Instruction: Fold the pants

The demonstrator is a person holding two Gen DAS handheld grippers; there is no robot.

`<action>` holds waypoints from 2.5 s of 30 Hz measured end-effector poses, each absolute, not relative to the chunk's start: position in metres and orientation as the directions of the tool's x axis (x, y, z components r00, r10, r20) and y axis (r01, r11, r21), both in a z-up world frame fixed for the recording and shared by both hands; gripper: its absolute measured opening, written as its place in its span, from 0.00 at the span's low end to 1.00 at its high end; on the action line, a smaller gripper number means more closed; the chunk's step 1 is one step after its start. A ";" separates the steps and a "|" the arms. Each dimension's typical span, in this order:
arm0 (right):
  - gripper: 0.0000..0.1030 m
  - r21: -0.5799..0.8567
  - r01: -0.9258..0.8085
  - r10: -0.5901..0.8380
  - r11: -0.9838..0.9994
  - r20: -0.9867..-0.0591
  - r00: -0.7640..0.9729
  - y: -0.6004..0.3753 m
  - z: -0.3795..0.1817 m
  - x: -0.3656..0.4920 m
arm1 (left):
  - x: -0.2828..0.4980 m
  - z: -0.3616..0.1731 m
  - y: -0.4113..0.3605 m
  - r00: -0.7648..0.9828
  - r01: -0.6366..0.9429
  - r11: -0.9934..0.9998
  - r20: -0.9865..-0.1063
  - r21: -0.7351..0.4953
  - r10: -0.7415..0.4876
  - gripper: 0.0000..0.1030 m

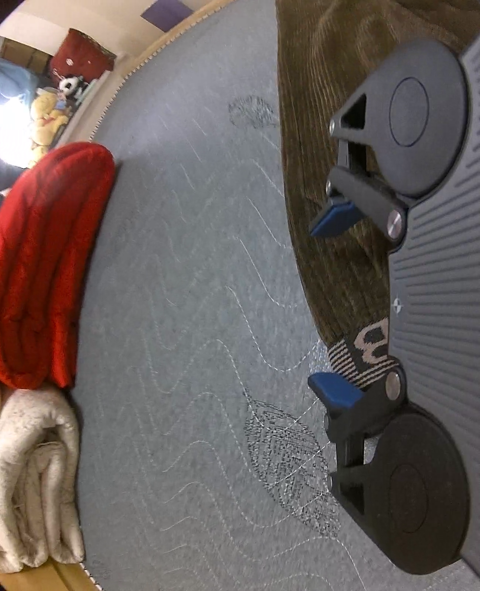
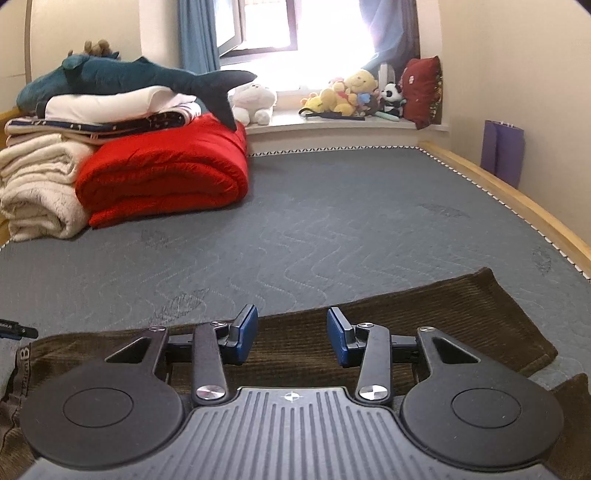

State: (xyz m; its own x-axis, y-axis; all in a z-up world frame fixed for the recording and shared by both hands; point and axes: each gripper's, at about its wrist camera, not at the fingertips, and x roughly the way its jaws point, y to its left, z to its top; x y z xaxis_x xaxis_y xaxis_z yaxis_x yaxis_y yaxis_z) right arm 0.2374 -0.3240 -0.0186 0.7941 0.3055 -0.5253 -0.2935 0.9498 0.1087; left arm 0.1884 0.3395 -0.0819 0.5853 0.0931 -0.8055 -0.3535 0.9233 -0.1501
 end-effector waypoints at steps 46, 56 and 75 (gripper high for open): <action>0.35 0.008 -0.259 0.211 0.966 -0.603 0.769 -0.354 -0.038 0.229 | 0.172 -0.053 0.260 0.630 -0.049 0.996 -0.772 0.074 0.088 0.12; 0.11 0.057 -0.224 0.215 0.973 -0.573 0.791 -0.386 -0.030 0.207 | 0.065 0.005 0.210 0.643 0.133 0.988 -0.765 0.081 -0.024 0.07; 0.12 0.335 -0.040 0.241 0.941 -0.585 0.774 -0.453 -0.036 0.212 | -0.028 -0.044 0.253 0.438 -0.349 0.858 -0.875 -0.378 -0.207 0.54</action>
State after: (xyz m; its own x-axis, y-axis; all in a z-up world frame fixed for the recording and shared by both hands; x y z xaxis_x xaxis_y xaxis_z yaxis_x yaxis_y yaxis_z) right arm 0.2119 -0.4532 -0.0357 0.7743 0.2413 -0.5850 -0.0402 0.9413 0.3351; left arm -0.0282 0.2527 -0.0444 0.4379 -0.2070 -0.8748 -0.3487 0.8578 -0.3776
